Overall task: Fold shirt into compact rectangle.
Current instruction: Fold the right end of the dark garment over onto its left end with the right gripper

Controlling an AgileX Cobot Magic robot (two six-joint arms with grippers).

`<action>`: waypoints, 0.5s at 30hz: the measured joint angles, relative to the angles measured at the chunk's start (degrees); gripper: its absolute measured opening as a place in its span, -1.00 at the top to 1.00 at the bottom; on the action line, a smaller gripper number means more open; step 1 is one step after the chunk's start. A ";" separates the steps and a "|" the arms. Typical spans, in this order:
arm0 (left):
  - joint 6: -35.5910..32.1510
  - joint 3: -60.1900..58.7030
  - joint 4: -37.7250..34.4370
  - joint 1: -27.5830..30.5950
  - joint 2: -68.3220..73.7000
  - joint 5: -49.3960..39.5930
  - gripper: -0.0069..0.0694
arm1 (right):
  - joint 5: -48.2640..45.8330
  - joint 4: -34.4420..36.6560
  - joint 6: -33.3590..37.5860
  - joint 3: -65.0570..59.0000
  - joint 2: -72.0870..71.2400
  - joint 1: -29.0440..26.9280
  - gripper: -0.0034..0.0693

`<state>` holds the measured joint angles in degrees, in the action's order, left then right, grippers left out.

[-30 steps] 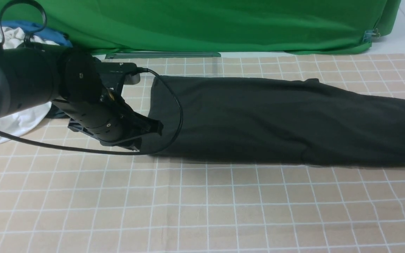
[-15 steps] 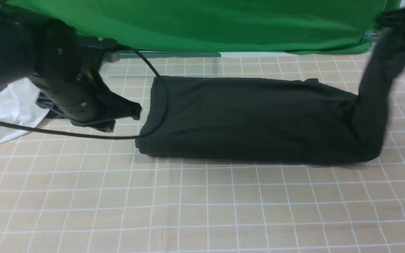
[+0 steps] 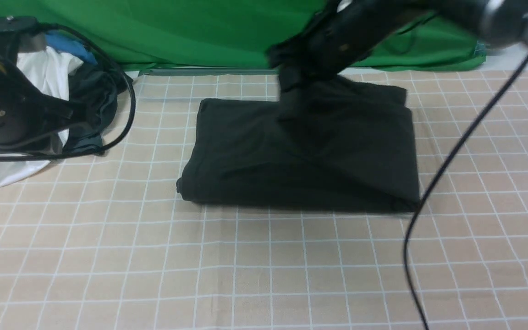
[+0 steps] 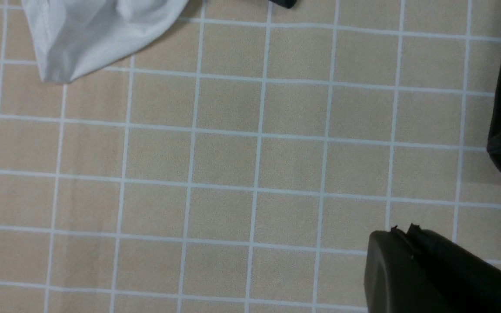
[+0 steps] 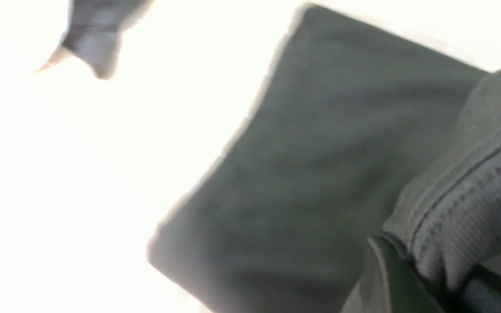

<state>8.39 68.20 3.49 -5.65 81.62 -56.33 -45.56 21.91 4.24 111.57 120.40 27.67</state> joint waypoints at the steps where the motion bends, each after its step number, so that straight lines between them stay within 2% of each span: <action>1: 0.00 0.00 -0.34 0.00 -0.18 -0.02 0.77 | 1.46 0.43 0.00 0.00 0.74 0.99 0.64; 8: -2.26 0.00 -3.49 0.00 -0.33 -0.02 0.77 | 11.36 1.89 -1.26 0.00 6.37 4.75 0.63; 12: -3.00 0.00 -4.58 0.00 -0.33 0.40 0.77 | 15.09 2.96 -2.13 0.00 8.55 5.40 0.55; 13: -3.00 0.00 -5.06 0.00 -0.33 0.62 0.77 | 16.93 4.68 -2.44 0.00 9.65 5.66 0.39; 14: -3.00 0.00 -5.21 0.00 -0.33 0.70 0.77 | 17.10 4.68 -2.50 0.00 9.76 5.66 0.39; 15: -3.00 0.00 -5.57 0.00 -0.33 0.76 0.77 | 18.17 5.85 -2.56 0.00 10.39 5.82 0.21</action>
<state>5.40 68.20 -2.08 -5.65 81.29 -55.57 -27.39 27.76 1.68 111.57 130.79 33.49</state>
